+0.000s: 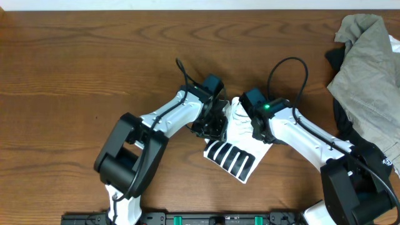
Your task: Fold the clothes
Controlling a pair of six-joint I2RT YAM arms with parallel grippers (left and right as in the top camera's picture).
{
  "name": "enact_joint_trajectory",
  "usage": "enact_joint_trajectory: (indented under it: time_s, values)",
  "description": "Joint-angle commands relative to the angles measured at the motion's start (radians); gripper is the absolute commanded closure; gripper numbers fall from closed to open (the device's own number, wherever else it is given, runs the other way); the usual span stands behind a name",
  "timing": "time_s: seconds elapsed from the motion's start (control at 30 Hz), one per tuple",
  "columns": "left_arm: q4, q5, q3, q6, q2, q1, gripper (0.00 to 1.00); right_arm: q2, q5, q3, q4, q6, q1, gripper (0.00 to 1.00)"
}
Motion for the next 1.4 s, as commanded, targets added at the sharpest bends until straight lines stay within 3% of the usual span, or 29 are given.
enact_joint_trajectory:
  time_s: [0.0, 0.03, 0.1, 0.37, 0.7, 0.9, 1.37]
  values:
    - [-0.01, -0.012, 0.013, -0.006, -0.113, 0.029, 0.46, 0.007, 0.053, -0.003, 0.003, 0.012, -0.003, 0.88]
    - [-0.012, -0.012, 0.013, 0.003, -0.14, 0.037, 0.38, 0.007, 0.056, -0.002, 0.003, 0.006, -0.003, 0.87]
    - [-0.018, -0.013, 0.013, 0.019, -0.194, 0.06, 0.13, 0.007, 0.058, -0.002, 0.003, 0.002, -0.003, 0.85]
    - [-0.018, -0.016, 0.008, 0.022, -0.24, 0.153, 0.0, -0.005, 0.058, 0.006, -0.008, 0.003, -0.003, 0.87]
    - [-0.018, 0.096, 0.007, 0.208, -0.108, 0.172, 0.02, -0.223, 0.047, 0.043, -0.048, -0.052, -0.003, 0.84]
    - [-0.018, 0.278, 0.007, 0.366, 0.005, 0.172, 0.02, -0.262, 0.02, 0.043, -0.081, -0.081, -0.003, 0.83]
    - [-0.018, 0.457, 0.007, 0.409, 0.208, 0.097, 0.02, -0.261, 0.02, 0.043, -0.092, -0.08, -0.003, 0.83]
